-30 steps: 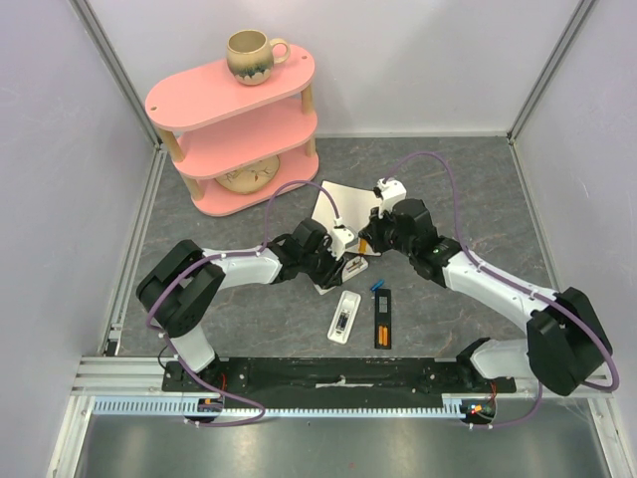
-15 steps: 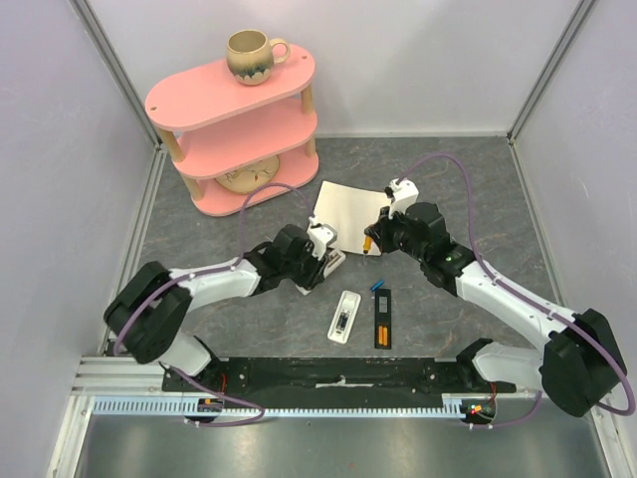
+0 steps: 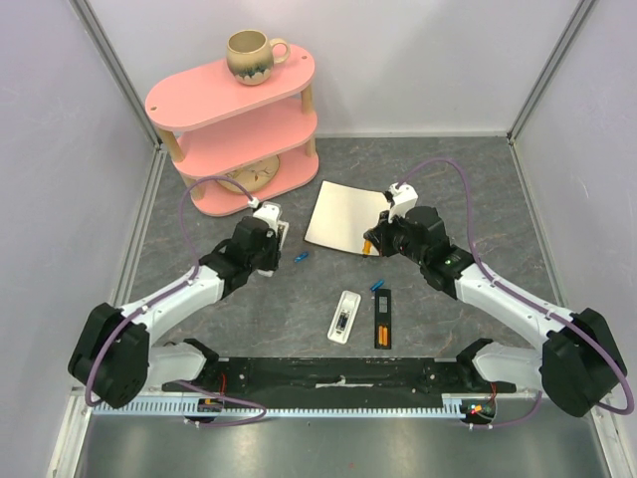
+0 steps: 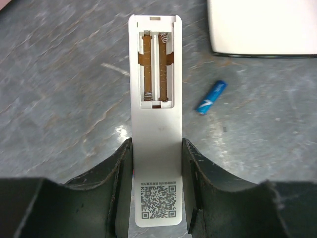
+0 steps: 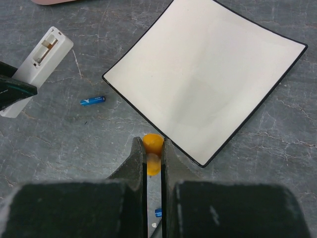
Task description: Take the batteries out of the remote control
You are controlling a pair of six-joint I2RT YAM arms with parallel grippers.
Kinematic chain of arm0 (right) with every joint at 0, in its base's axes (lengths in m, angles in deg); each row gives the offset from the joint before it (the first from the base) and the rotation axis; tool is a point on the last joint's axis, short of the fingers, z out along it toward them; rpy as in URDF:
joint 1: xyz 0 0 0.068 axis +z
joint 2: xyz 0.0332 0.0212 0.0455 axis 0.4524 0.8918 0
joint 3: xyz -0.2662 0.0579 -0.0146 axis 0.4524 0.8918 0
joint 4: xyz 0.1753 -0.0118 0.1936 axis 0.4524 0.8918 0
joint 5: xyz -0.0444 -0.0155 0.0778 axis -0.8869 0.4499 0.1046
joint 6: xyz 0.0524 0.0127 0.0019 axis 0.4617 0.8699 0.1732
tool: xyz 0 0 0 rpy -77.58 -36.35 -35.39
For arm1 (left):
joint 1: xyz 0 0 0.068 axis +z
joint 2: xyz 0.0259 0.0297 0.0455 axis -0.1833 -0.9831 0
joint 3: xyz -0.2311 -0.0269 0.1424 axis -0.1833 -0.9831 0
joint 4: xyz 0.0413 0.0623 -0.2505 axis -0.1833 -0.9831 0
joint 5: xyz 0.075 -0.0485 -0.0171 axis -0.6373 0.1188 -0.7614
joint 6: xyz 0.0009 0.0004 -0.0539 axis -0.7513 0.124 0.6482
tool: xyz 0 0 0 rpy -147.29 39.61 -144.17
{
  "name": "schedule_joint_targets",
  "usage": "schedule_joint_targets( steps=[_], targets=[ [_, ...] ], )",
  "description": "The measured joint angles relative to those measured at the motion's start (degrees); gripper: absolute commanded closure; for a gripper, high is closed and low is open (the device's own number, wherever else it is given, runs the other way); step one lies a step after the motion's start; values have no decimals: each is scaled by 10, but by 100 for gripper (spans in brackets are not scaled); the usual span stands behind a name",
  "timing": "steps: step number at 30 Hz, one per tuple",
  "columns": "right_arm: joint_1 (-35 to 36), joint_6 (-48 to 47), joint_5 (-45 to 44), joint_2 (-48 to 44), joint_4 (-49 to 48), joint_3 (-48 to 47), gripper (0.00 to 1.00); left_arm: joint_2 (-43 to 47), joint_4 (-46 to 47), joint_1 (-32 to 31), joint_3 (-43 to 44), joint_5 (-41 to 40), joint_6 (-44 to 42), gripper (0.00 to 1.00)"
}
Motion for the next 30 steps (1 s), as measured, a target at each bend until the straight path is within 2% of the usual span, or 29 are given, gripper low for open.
schedule_joint_targets(
  steps=[8, 10, 11, 12, 14, 15, 18, 21, 30],
  targets=[
    [0, 1, 1, 0, -8, 5, 100, -59, -56, 42, 28, -24, 26, 98],
    [0, 2, 1, 0, -9, 9, 100, -77, -59, 47, 34, -23, 27, 93],
    [0, 3, 2, 0, -11, 11, 100, -85, -61, 50, 37, -21, 28, 88],
    [0, 4, 2, 0, -13, 12, 100, -92, -61, 53, 40, -17, 28, 71],
    [0, 5, 3, -1, -16, 16, 100, -100, -61, 56, 42, -11, 28, 52],
    [0, 6, 3, -1, -17, 17, 100, -103, -61, 58, 42, -9, 28, 37],
    [0, 9, 7, -2, -20, 20, 100, -109, -62, 60, 45, -2, 30, 29],
    [0, 10, 12, -5, -24, 22, 100, -115, -61, 61, 52, 6, 30, 25],
    [0, 17, 13, -27, -31, 28, 100, -90, -66, 57, 62, 38, 29, 23]
  ],
)
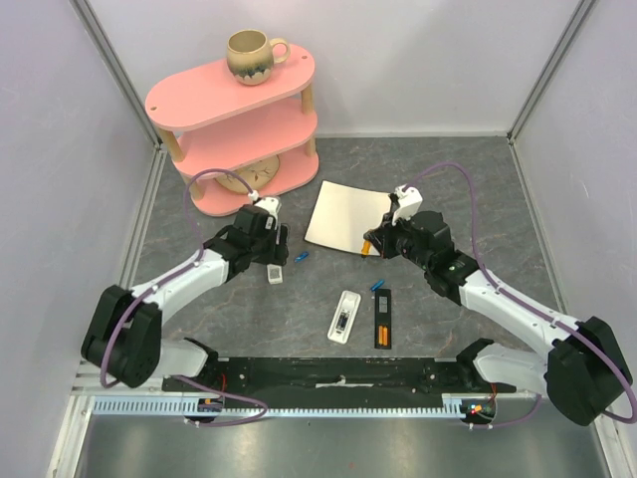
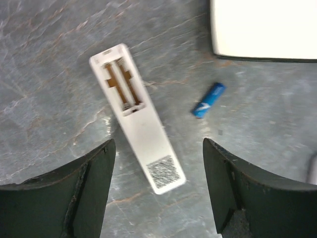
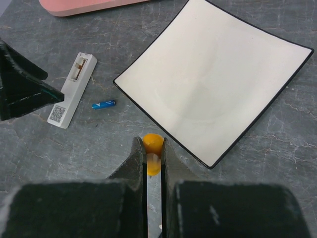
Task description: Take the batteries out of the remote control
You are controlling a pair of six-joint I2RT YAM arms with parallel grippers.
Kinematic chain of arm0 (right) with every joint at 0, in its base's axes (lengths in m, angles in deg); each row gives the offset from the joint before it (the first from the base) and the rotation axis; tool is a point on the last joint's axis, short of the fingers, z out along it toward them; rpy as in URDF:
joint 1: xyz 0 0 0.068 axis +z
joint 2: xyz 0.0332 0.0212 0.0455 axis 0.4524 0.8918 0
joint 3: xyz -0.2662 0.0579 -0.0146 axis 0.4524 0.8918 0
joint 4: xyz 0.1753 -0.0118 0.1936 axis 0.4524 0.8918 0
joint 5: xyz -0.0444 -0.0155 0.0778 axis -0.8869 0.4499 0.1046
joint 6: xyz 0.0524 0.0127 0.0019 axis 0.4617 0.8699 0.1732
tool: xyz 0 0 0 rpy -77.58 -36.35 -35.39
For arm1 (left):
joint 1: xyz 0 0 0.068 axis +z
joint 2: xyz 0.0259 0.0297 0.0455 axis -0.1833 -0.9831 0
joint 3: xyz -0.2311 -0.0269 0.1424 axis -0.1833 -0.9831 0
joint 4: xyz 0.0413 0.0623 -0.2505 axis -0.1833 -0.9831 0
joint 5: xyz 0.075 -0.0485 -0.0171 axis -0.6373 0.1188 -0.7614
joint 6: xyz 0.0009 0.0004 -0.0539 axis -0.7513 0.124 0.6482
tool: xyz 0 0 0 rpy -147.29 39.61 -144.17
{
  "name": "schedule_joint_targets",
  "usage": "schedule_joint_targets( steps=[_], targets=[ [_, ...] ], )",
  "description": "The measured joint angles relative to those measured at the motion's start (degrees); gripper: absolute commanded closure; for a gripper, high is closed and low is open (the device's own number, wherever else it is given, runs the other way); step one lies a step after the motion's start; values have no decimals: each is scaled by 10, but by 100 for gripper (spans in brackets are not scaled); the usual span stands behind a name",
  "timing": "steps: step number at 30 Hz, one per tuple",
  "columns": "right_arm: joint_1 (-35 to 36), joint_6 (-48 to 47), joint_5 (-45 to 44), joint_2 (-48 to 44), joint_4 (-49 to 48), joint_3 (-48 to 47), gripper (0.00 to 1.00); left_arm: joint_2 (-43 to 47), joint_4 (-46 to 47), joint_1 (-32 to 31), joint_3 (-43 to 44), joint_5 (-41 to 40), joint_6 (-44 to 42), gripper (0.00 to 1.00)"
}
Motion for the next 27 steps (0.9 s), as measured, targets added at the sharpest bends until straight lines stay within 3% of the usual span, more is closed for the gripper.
schedule_joint_targets(
  steps=[4, 12, 27],
  targets=[
    [0, 2, 0, -3, -3, 0, 100, 65, 6, -47, -1, 29, 0, 23],
    [-13, 4, -2, -4, -6, 0, 100, 99, 13, -230, -3, 16, 19, 22],
    [-29, 5, -2, -10, -11, 14, 100, -53, 22, -463, -11, -90, 137, 21]
  ],
)
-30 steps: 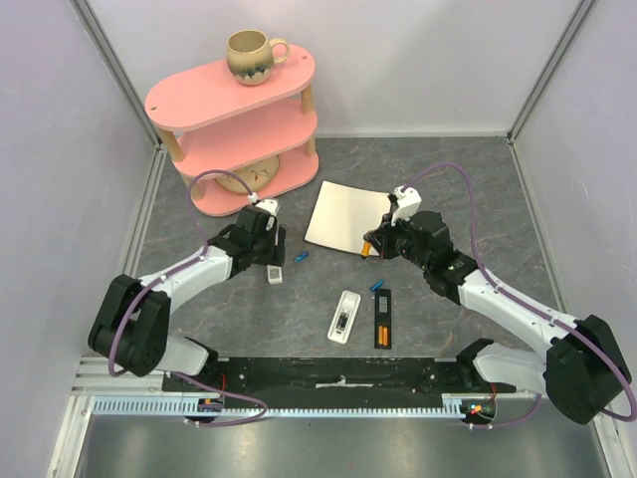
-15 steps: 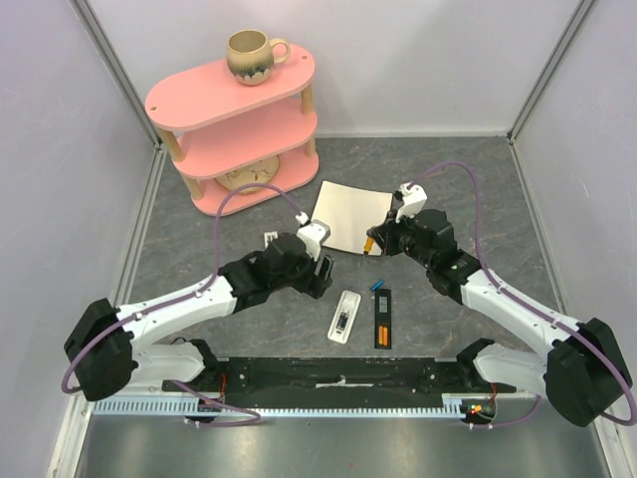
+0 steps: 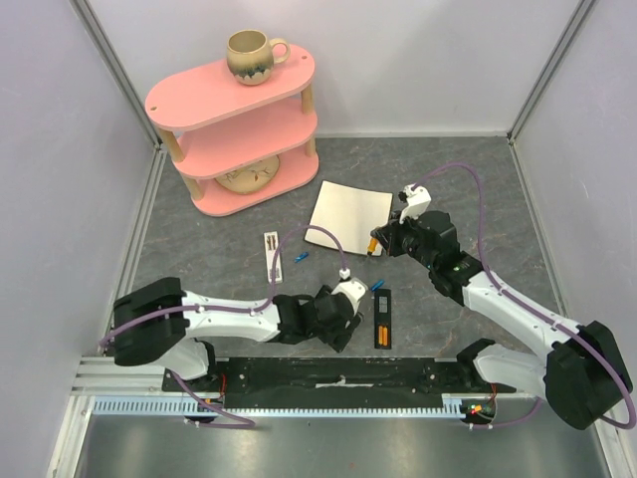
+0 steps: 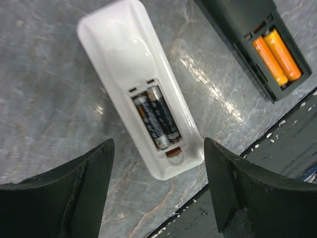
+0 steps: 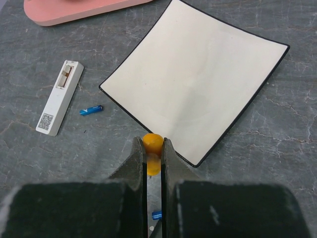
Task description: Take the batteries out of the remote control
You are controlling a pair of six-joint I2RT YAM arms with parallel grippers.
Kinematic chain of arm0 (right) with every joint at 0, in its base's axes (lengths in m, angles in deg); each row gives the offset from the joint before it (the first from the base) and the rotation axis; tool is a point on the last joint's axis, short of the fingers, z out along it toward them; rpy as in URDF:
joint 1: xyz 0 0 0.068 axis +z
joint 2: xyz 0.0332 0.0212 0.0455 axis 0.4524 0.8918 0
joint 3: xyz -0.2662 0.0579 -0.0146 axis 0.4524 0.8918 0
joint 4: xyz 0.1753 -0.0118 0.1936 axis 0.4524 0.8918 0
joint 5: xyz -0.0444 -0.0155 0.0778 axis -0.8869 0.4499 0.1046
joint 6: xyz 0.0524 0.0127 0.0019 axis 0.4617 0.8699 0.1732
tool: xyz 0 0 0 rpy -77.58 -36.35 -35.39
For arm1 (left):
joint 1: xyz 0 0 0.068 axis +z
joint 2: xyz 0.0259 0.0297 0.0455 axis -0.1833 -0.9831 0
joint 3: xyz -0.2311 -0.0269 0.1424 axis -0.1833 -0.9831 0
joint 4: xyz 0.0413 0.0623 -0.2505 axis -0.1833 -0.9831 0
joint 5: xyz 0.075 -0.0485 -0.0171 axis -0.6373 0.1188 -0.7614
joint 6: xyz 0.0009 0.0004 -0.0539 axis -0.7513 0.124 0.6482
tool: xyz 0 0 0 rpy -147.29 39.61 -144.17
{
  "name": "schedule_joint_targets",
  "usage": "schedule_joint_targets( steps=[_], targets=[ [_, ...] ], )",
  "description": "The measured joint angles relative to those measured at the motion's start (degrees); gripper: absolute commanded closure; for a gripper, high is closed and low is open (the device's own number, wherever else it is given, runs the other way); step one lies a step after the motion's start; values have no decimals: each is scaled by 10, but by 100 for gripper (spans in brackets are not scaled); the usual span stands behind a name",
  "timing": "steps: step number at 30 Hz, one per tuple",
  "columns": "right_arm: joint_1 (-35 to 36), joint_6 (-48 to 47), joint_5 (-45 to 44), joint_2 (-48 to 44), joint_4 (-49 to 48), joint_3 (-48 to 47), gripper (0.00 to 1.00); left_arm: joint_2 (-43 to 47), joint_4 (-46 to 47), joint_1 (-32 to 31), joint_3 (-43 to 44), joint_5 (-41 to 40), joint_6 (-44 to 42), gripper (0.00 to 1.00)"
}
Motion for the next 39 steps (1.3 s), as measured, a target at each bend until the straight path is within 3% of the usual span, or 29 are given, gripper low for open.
schedule_joint_targets(
  steps=[8, 17, 18, 21, 29, 39],
  targets=[
    [-4, 2, 1, -2, -2, 3, 100, -44, 6, -51, 1, -54, 33, 32],
    [-7, 4, 3, -8, -4, 5, 100, -54, 9, -58, 6, -90, 42, 71],
    [-9, 4, 3, -9, -4, 5, 100, -51, 13, -55, 3, -88, 38, 82],
    [-10, 4, 3, -10, -5, 5, 100, -40, 32, -31, -11, -71, 7, 98],
    [-14, 4, 7, -10, -9, 5, 100, -22, 63, 103, -16, -7, -140, 98],
    [-30, 16, 37, -1, -28, 5, 100, -82, 103, 148, 37, 129, -291, 98]
  ],
)
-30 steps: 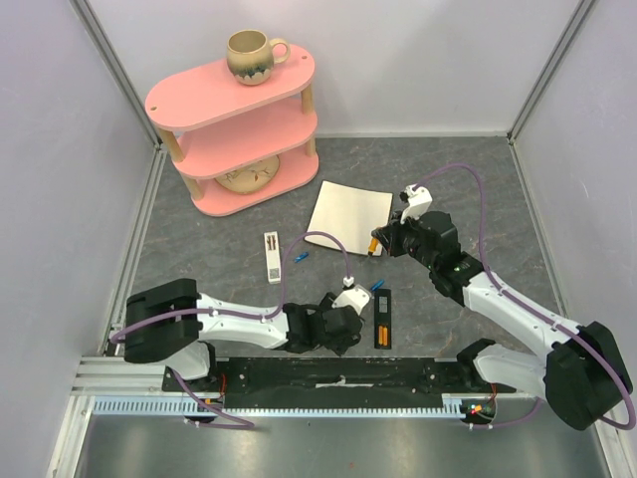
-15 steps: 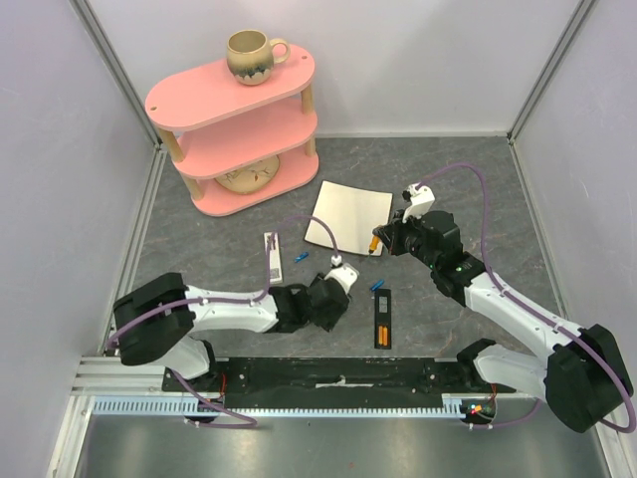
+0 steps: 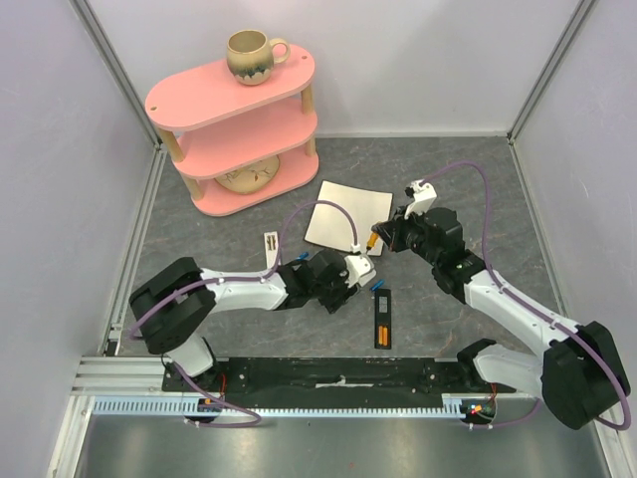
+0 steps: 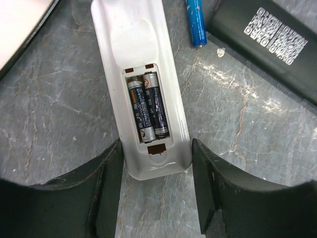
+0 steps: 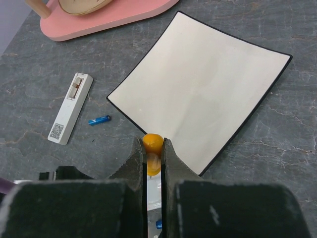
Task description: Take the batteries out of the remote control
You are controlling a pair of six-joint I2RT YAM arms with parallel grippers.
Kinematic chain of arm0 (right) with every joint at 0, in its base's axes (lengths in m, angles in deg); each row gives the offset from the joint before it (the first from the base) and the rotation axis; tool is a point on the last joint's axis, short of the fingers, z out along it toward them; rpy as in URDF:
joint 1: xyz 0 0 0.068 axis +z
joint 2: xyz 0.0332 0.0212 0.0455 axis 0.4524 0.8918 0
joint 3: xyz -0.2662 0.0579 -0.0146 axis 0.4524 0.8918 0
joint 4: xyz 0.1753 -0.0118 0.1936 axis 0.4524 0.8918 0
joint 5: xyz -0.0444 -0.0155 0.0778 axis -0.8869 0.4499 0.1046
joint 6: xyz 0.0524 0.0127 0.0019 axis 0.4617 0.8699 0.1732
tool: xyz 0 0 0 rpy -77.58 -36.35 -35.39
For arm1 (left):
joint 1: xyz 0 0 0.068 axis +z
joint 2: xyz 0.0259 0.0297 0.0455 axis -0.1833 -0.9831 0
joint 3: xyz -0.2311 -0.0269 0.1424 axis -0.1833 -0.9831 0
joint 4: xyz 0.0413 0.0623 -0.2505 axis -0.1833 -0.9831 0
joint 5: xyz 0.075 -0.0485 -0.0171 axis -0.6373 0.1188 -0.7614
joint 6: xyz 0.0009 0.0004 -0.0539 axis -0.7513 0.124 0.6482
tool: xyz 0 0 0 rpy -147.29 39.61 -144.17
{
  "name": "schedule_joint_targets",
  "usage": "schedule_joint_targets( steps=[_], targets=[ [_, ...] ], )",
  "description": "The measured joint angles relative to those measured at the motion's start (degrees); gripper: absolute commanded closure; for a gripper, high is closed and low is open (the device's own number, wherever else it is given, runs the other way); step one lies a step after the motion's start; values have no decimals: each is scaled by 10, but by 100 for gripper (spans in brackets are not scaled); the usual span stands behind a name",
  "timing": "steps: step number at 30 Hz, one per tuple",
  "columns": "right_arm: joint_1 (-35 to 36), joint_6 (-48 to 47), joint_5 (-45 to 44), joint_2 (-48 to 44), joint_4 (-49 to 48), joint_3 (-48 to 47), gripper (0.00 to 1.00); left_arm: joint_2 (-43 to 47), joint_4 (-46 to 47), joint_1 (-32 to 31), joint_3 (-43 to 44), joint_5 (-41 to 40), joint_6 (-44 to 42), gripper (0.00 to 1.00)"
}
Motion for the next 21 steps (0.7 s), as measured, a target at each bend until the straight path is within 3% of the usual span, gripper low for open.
schedule_joint_targets(
  steps=[4, 7, 8, 15, 16, 21],
  targets=[
    [-5, 8, 11, 10, -12, 0, 100, -33, 12, 16, 12, 27, -23, 94],
    [-7, 12, 15, 13, -18, 0, 100, -53, 13, 34, 31, 45, -29, 75],
    [-7, 13, 17, 13, -20, 0, 100, -56, 12, 38, 34, 49, -29, 64],
    [-9, 21, 29, 22, -38, 0, 100, -59, 14, 45, 37, 49, -28, 48],
    [-9, 23, 30, 24, -40, 0, 100, -59, 15, 45, 37, 49, -28, 41],
    [-9, 25, 39, 30, -51, 0, 100, -58, 30, 46, 29, 48, -27, 39]
  ],
)
